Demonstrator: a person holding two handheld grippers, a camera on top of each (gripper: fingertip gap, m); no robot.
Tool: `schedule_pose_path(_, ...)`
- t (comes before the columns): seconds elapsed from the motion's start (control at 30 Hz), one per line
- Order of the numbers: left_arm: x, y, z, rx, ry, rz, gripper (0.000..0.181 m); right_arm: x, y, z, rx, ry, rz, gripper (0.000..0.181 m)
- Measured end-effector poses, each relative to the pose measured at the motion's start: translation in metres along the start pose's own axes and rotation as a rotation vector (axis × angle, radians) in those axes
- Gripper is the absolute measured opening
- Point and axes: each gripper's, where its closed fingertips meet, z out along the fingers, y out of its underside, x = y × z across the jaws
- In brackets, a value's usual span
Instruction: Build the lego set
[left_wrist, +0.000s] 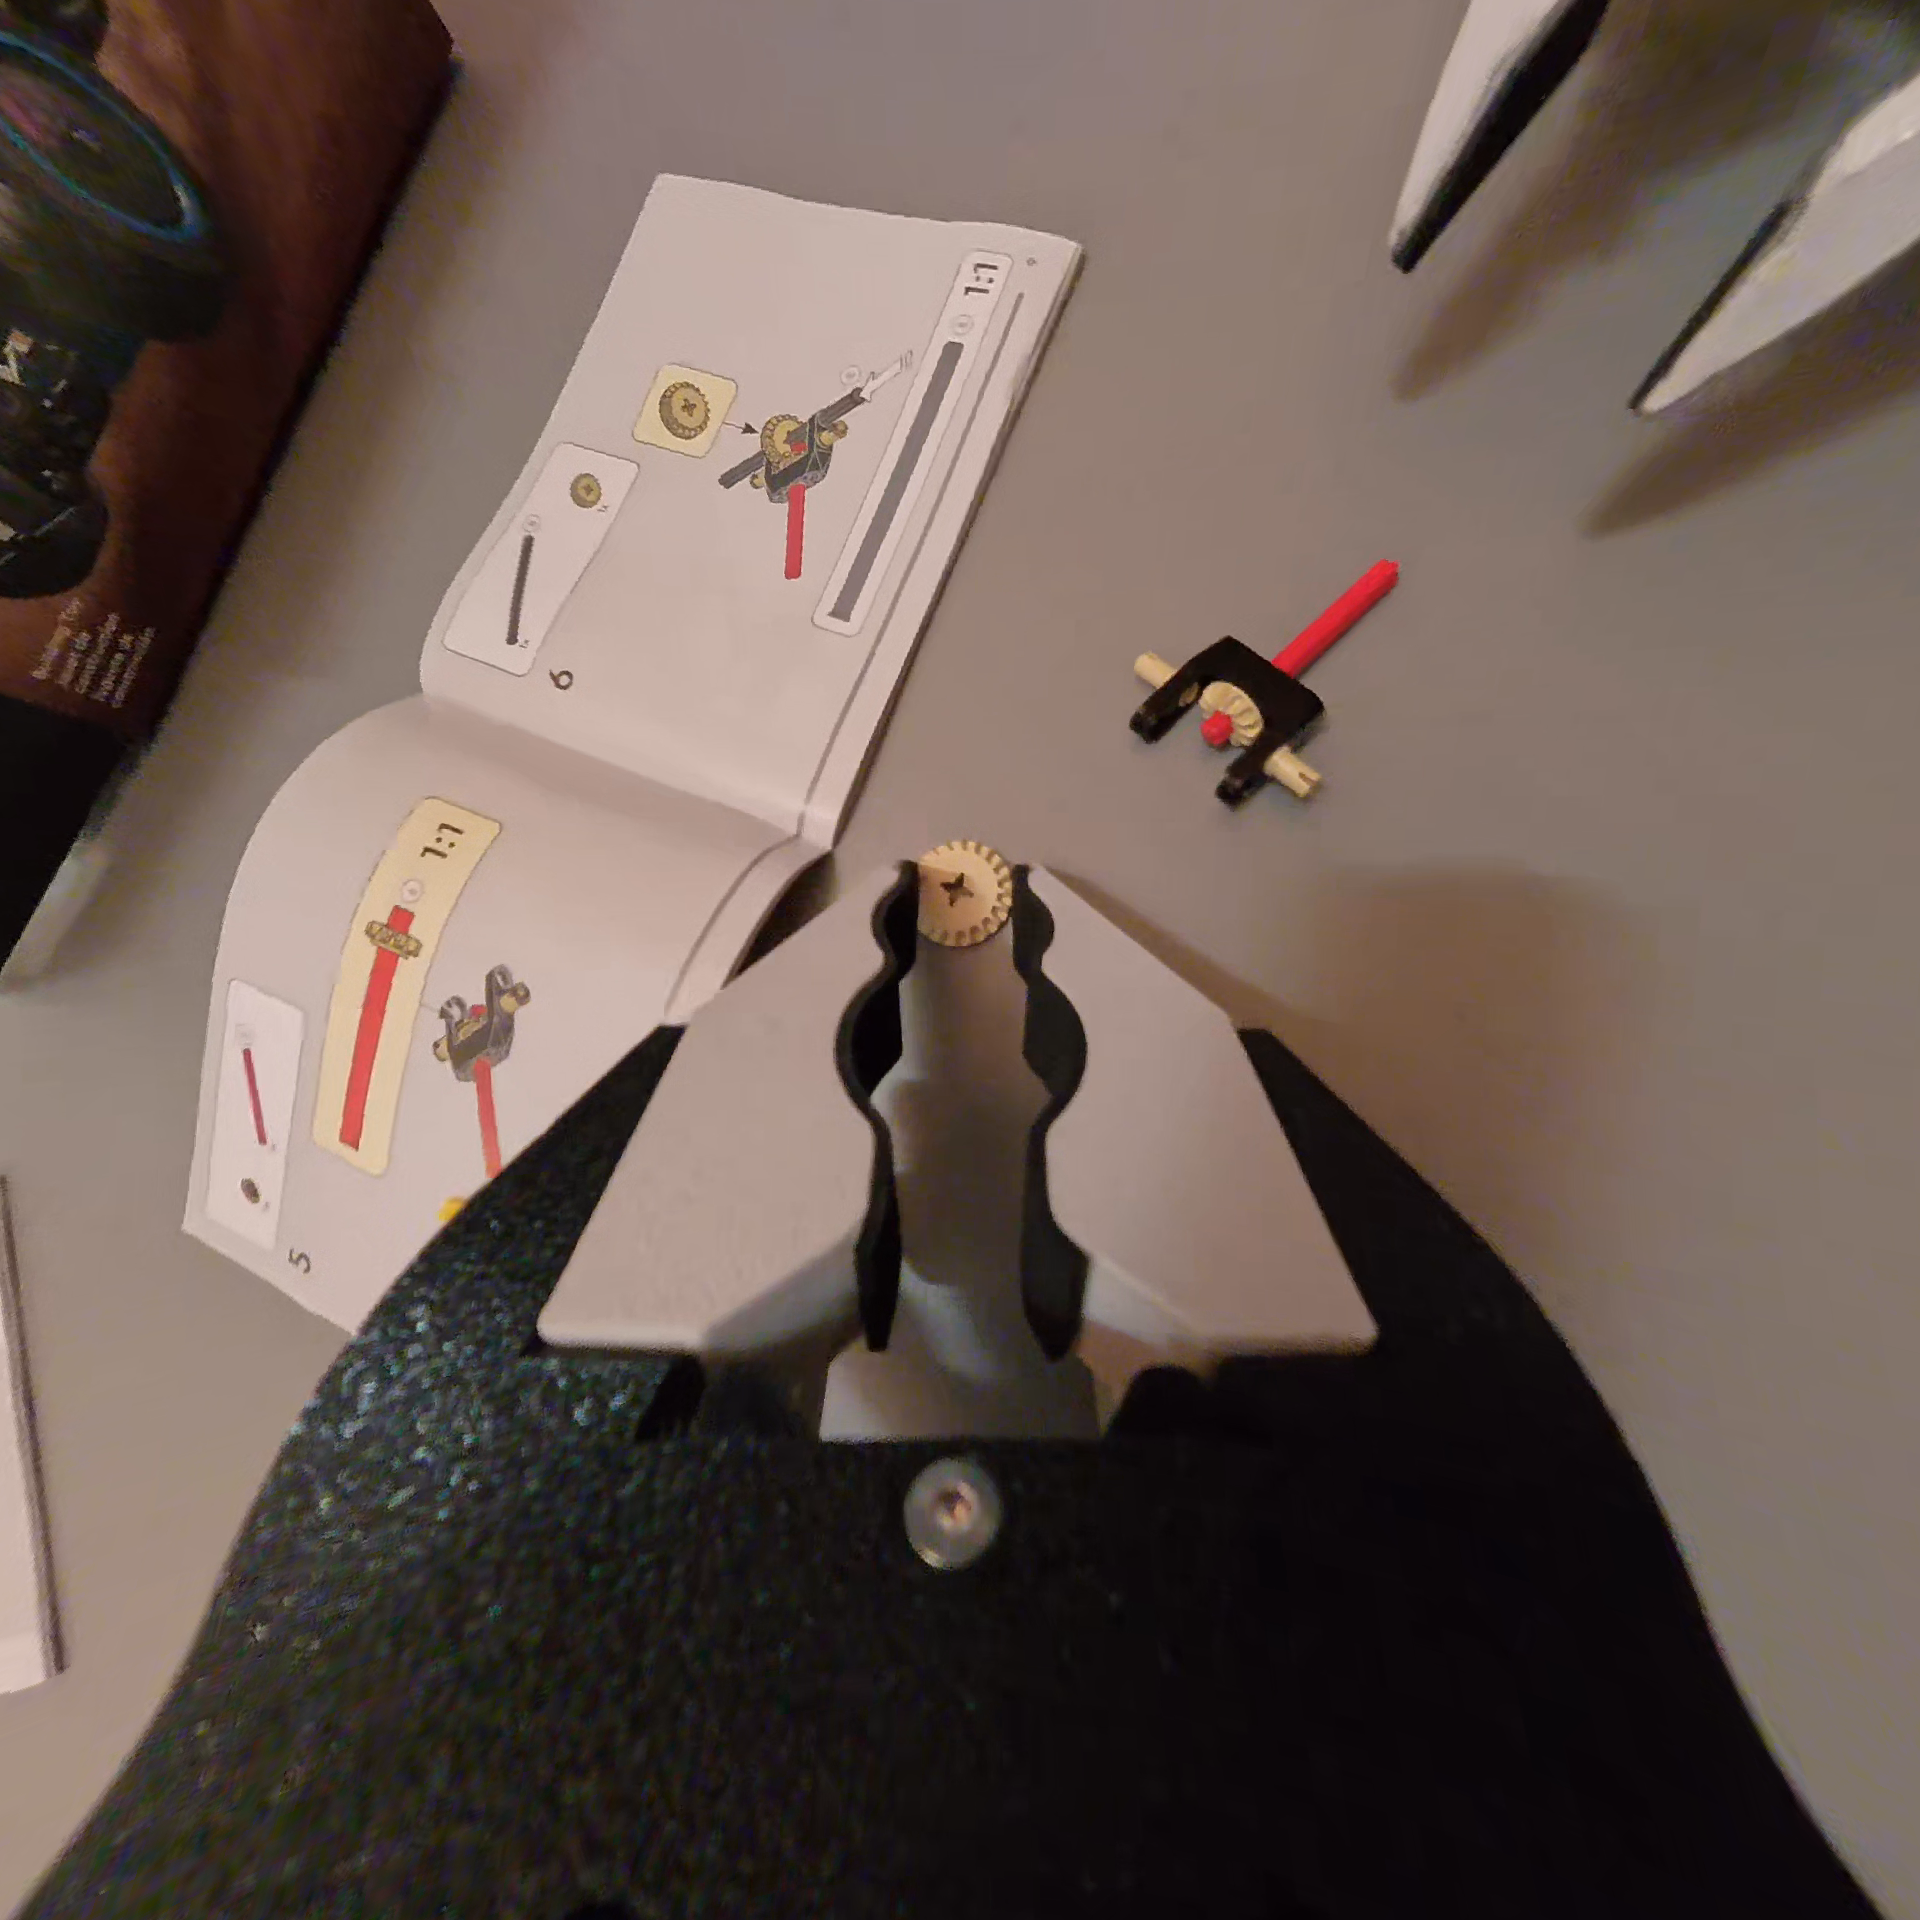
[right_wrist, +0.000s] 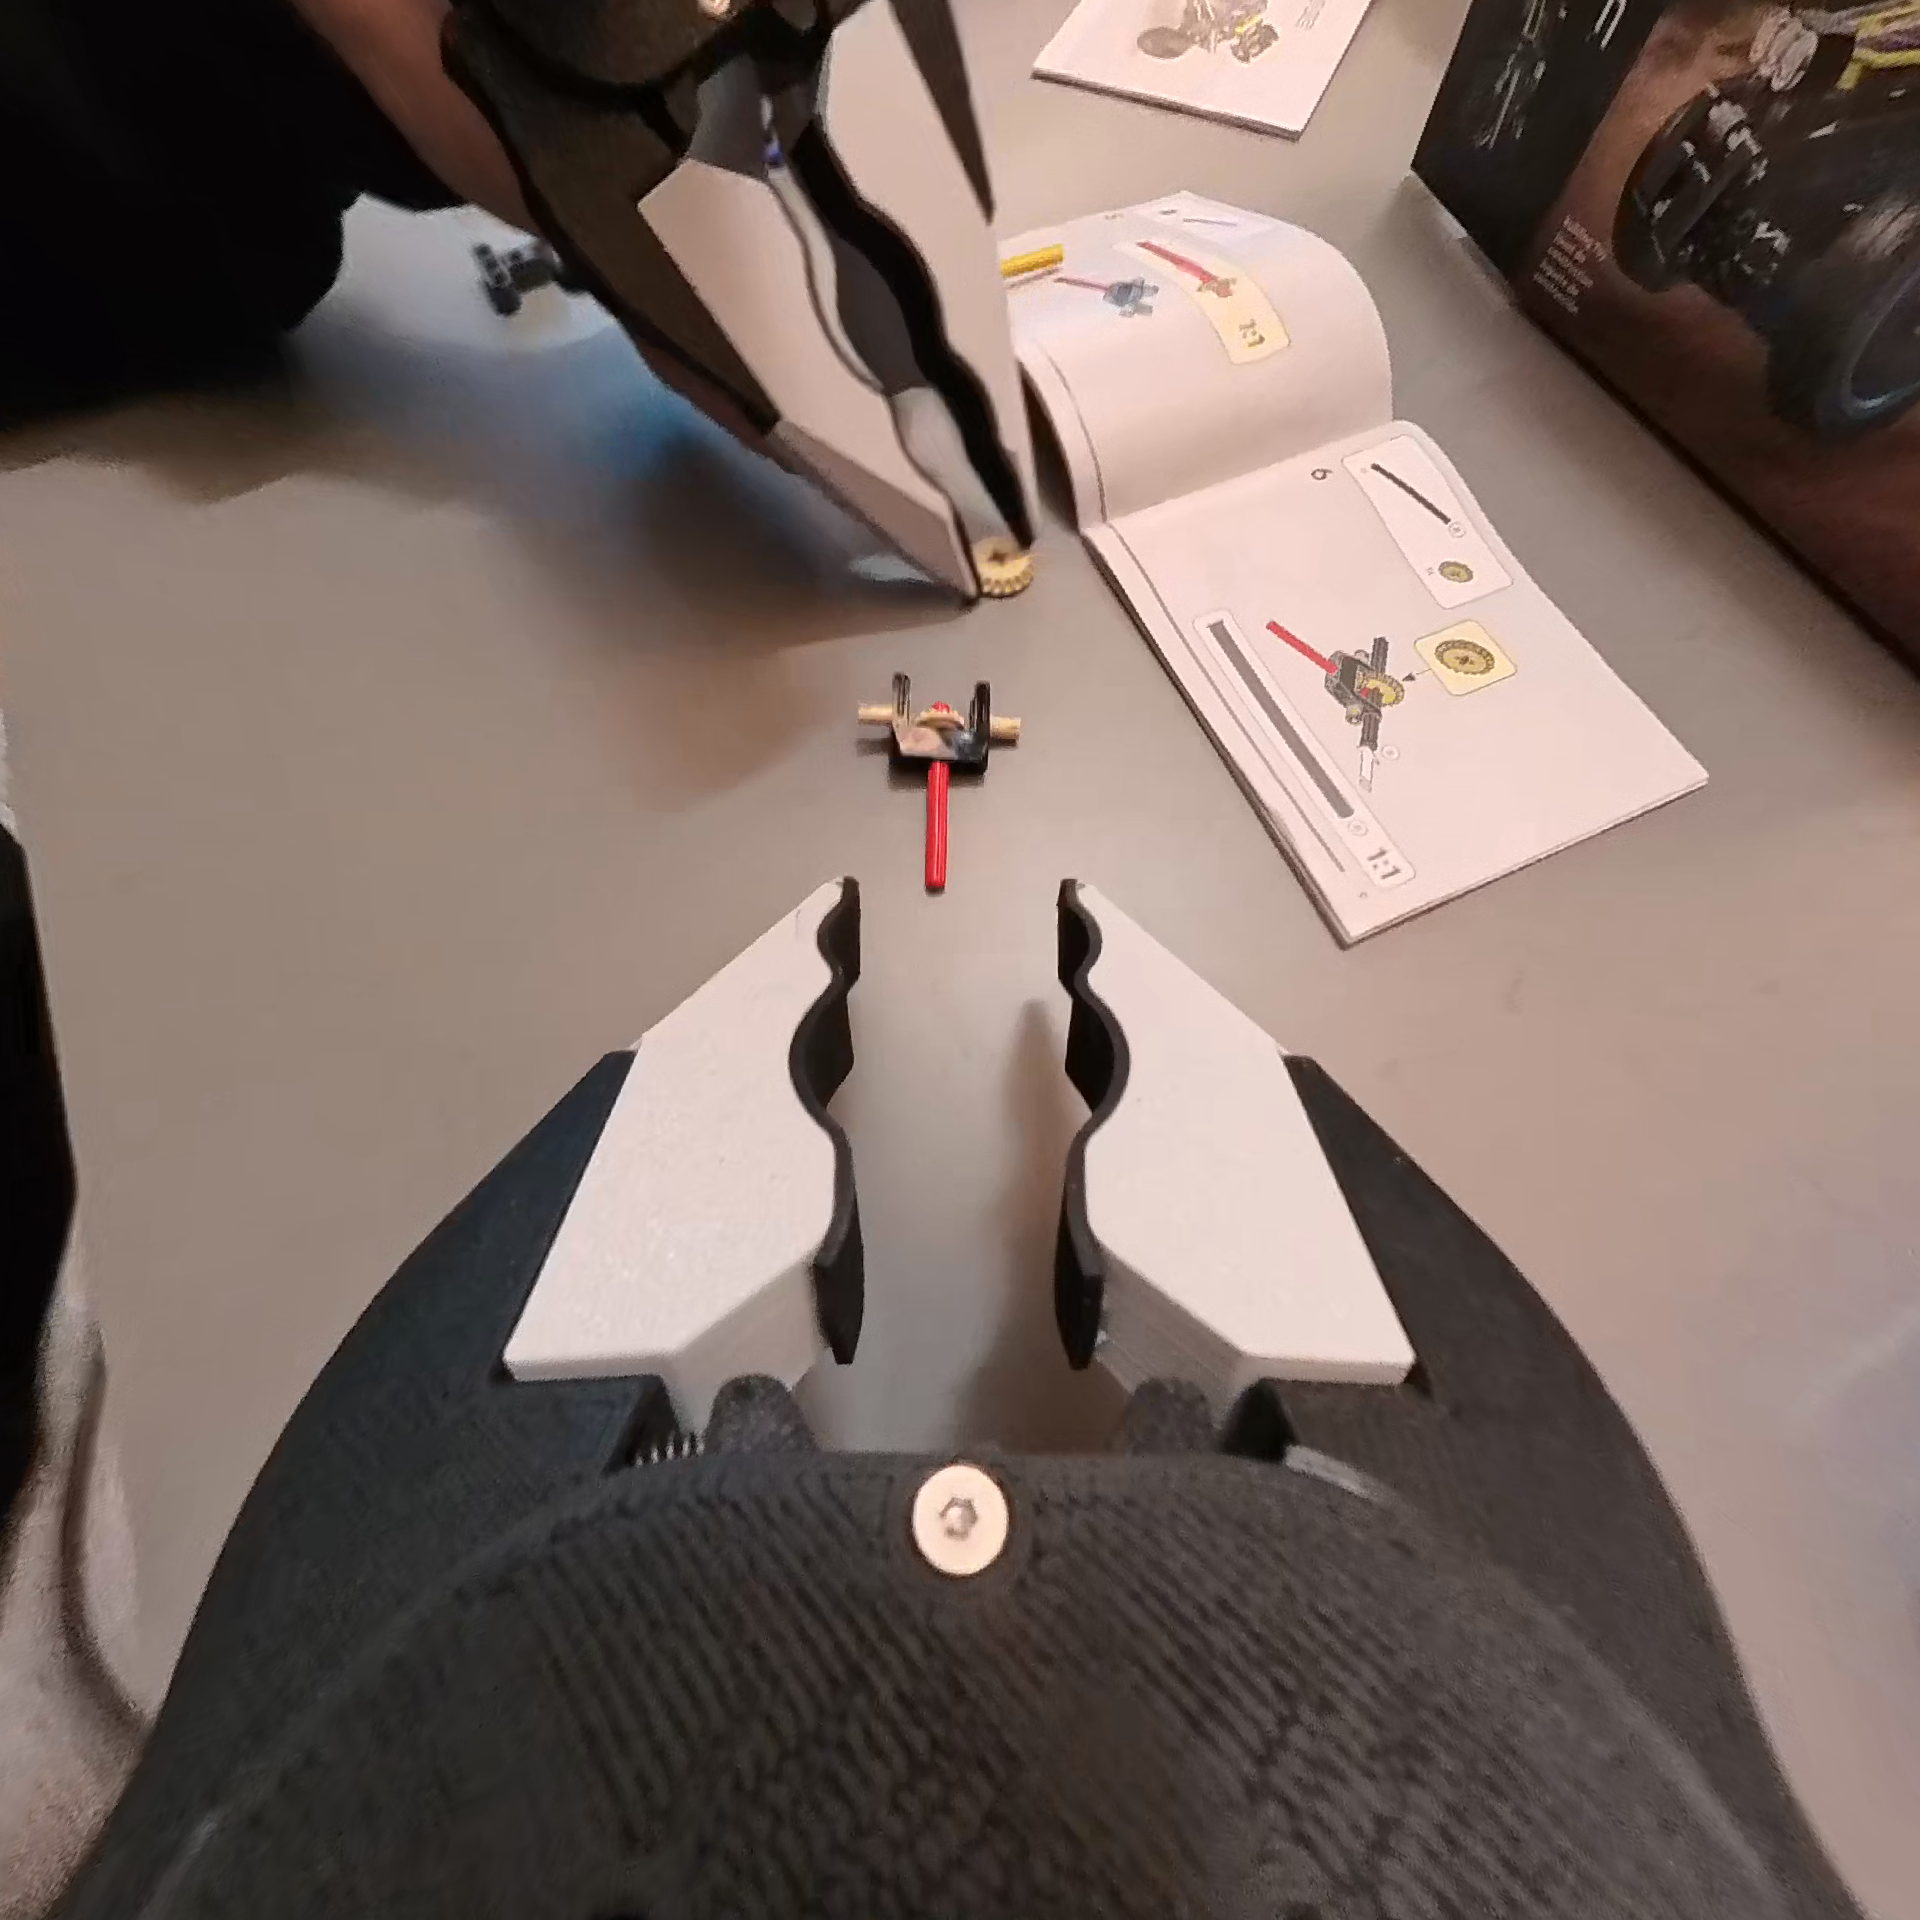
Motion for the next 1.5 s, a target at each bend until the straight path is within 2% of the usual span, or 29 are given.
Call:
schedule_pose_path(0.1, 0.008, 0.004, -0.007, 0.026, -0.015, 0.067, 0.015, 0.002, -0.012, -0.002, 0.04, 0.005, 0.032, 0.037)
schedule_pose_path(0.17, 0.013, -0.004, -0.016, 0.098, -0.061, 0.147, 0.015, 0.001, -0.019, -0.001, 0.063, -0.016, 0.093, 0.04)
schedule_pose_path(0.23, 0.018, -0.016, -0.027, 0.191, -0.155, 0.268, 0.016, -0.004, -0.03, 0.0, 0.106, -0.075, 0.155, 0.047)
schedule_pose_path(0.4, 0.038, -0.054, -0.058, 0.411, -0.423, 0.609, 0.015, -0.017, -0.054, 0.018, 0.199, -0.216, 0.262, 0.043)
schedule_pose_path(0.5, 0.046, -0.062, -0.063, 0.44, -0.501, 0.727, 0.015, -0.032, -0.064, 0.023, 0.243, -0.325, 0.305, 0.028)
schedule_pose_path(0.67, 0.047, -0.062, -0.065, 0.454, -0.558, 0.786, 0.015, -0.041, -0.068, 0.023, 0.293, -0.361, 0.256, 0.005)
schedule_pose_path(0.77, 0.051, -0.061, -0.067, 0.475, -0.536, 0.79, 0.015, -0.04, -0.072, 0.022, 0.329, -0.354, 0.249, 0.014)
schedule_pose_path(0.8, 0.053, -0.061, -0.067, 0.482, -0.528, 0.793, 0.015, -0.041, -0.073, 0.021, 0.338, -0.365, 0.26, 0.013)
schedule_pose_path(0.83, 0.054, -0.061, -0.067, 0.488, -0.527, 0.797, 0.015, -0.041, -0.074, 0.02, 0.344, -0.37, 0.266, 0.004)
schedule_pose_path(0.93, 0.056, -0.061, -0.067, 0.489, -0.528, 0.823, 0.012, -0.04, -0.072, 0.022, 0.331, -0.361, 0.233, 0.002)
schedule_pose_path(1.03, 0.054, -0.059, -0.067, 0.495, -0.493, 0.773, 0.012, -0.028, -0.065, 0.023, 0.3, -0.267, 0.117, 0.002)
schedule_pose_path(1.17, 0.04, -0.052, -0.064, 0.458, -0.3, 0.487, 0.018, -0.01, -0.049, 0.021, 0.206, -0.096, -0.185, 0.002)
schedule_pose_path(1.23, 0.039, -0.049, -0.059, 0.432, -0.166, 0.371, 0.02, -0.012, -0.046, 0.024, 0.192, -0.074, -0.295, 0.001)
schedule_pose_path(1.33, 0.04, -0.051, -0.057, 0.447, -0.039, 0.301, 0.012, -0.018, -0.047, 0.03, 0.196, -0.09, -0.303, 0.001)
schedule_pose_path(1.5, 0.051, -0.047, -0.047, 0.418, 0.084, 0.298, 0.01, -0.022, -0.048, 0.034, 0.211, -0.099, -0.319, 0.001)
